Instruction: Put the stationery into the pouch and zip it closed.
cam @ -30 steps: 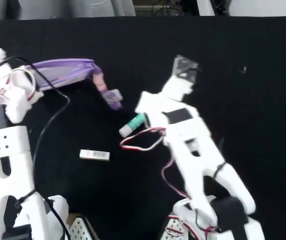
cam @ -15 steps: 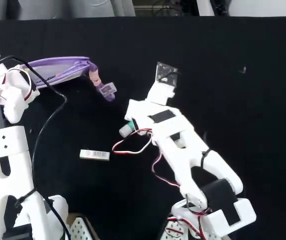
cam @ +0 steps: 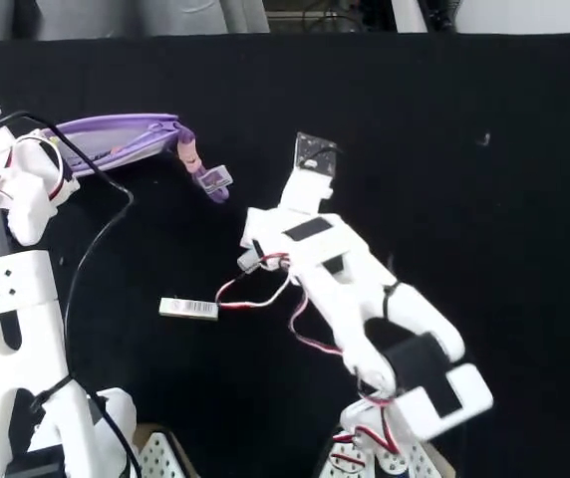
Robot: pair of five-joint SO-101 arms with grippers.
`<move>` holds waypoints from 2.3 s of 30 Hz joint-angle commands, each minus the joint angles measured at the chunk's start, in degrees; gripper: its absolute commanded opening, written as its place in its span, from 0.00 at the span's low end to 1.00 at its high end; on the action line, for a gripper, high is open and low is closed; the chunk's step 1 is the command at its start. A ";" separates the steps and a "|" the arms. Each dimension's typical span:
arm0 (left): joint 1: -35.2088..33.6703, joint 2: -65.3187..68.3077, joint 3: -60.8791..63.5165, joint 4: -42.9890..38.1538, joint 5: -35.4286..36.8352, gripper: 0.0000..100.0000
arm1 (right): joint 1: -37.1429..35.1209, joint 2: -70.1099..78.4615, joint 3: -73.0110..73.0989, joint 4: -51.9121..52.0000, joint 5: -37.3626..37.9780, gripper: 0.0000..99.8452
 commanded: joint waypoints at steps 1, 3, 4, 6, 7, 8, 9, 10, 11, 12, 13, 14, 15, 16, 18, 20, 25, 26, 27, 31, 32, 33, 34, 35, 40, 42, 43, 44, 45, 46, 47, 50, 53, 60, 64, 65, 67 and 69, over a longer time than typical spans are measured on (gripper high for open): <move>-0.22 -1.41 -0.75 -1.76 -0.09 0.03 | -0.44 3.21 -8.22 5.36 -0.26 0.27; -0.22 -1.41 -0.66 -1.76 -0.09 0.03 | -0.44 4.97 -10.15 6.77 -0.26 0.27; -0.22 -1.41 -0.22 -1.93 -0.09 0.03 | -0.44 5.49 -10.77 7.21 -0.18 0.27; -0.13 -1.41 0.04 -1.93 -0.09 0.03 | -0.35 6.11 -11.38 7.30 0.09 0.22; -0.13 -1.41 0.13 -1.93 -0.09 0.03 | -0.35 6.29 -11.47 7.30 0.18 0.17; -0.13 -1.41 0.13 -1.93 -0.09 0.03 | -0.35 6.29 -11.47 7.30 0.18 0.13; -0.13 -1.41 0.13 -1.93 -0.09 0.03 | -0.35 6.29 -11.47 7.21 0.26 0.08; -0.13 -1.41 0.13 -1.93 -0.09 0.03 | -0.35 6.29 -11.47 7.03 0.62 0.05; -0.13 -1.41 0.13 -1.93 -0.09 0.03 | -0.35 6.29 -11.56 6.95 1.85 0.02; -0.13 -1.41 0.13 -1.93 -0.09 0.03 | -0.35 6.29 -11.65 6.86 3.08 0.01; -0.13 -1.41 0.13 -1.93 -0.09 0.03 | -0.35 6.55 -12.00 6.86 3.78 0.01; -0.13 -1.41 0.13 -1.93 -0.09 0.03 | -0.35 6.73 -12.18 6.86 3.96 0.01; -0.13 -1.41 0.13 -1.93 -0.09 0.03 | -0.35 6.73 -12.18 6.86 3.96 0.01; -0.13 -1.41 0.13 -1.93 -0.09 0.03 | -0.35 6.73 -12.18 6.95 4.13 0.01; -0.13 -1.41 0.13 -1.93 -0.09 0.03 | -0.35 6.55 -12.18 7.03 4.13 0.01; -0.13 -1.41 0.04 -1.93 -0.09 0.03 | -0.26 6.29 -12.26 7.21 4.22 0.01; 1.71 -1.49 -0.13 -1.76 0.00 0.03 | 1.85 2.86 -12.18 7.30 7.12 0.01; 2.59 -1.49 -0.13 -1.58 0.00 0.03 | 2.64 0.84 -12.00 7.38 7.56 0.01; 3.47 -1.58 -0.13 -1.49 0.00 0.03 | 3.52 -1.36 -11.56 8.09 7.65 0.01; 6.99 -2.02 -0.40 -1.41 0.00 0.03 | 8.62 -12.09 -9.36 9.32 7.56 0.01; 7.60 -2.02 -1.10 -1.05 0.00 0.03 | 9.93 -14.99 -8.84 9.23 7.47 0.01; 8.40 -1.85 -2.33 0.18 0.00 0.03 | 10.99 -17.71 -8.48 9.14 7.47 0.01; 9.45 -1.49 -4.00 1.58 0.00 0.03 | 11.69 -20.53 -8.22 8.62 7.65 0.01; 10.42 -1.41 -5.67 3.43 0.09 0.03 | 12.13 -23.16 -7.96 7.65 7.82 0.01; 13.85 -1.49 -10.68 9.58 3.52 0.03 | 12.40 -33.80 -7.96 3.78 7.82 0.01; 14.90 -1.49 -11.30 10.81 3.52 0.03 | 12.31 -36.97 -7.96 2.02 7.82 0.01; 15.25 -1.49 -11.30 11.16 3.52 0.03 | 12.40 -38.29 -7.96 0.97 7.82 0.01; 15.69 -1.49 -10.95 11.25 3.52 0.03 | 12.48 -39.43 -7.96 -0.18 7.82 0.01; 16.13 -1.49 -10.51 11.25 3.60 0.03 | 12.48 -40.40 -7.96 -1.41 7.65 0.01; 16.48 -1.49 -10.15 11.16 3.60 0.03 | 12.48 -41.01 -7.96 -2.64 7.65 0.01; 16.84 -1.41 -9.89 11.08 3.60 0.03 | 12.48 -41.63 -7.96 -3.87 7.56 0.01; 17.01 -1.41 -9.80 11.08 3.60 0.03 | 12.31 -43.21 -7.96 -7.56 7.56 0.01; 16.84 -1.41 -9.80 11.08 3.60 0.03 | 12.13 -44.70 -7.87 -10.81 7.38 0.01; 16.57 -1.41 -4.79 7.03 3.60 0.03 | 1.41 -49.27 -1.63 -19.78 7.38 0.01; 16.57 -1.49 -2.24 5.01 3.60 0.03 | -4.92 -51.74 9.54 -33.93 7.74 0.01; 16.57 -1.49 -2.24 5.01 3.60 0.03 | -5.71 -51.65 11.74 -37.27 7.82 0.01; 16.57 -1.58 -2.24 5.01 3.60 0.03 | -6.33 -50.95 14.73 -42.64 7.82 0.01; 16.57 -1.85 -2.24 5.01 3.60 0.03 | -6.33 -49.71 15.43 -43.43 7.82 0.01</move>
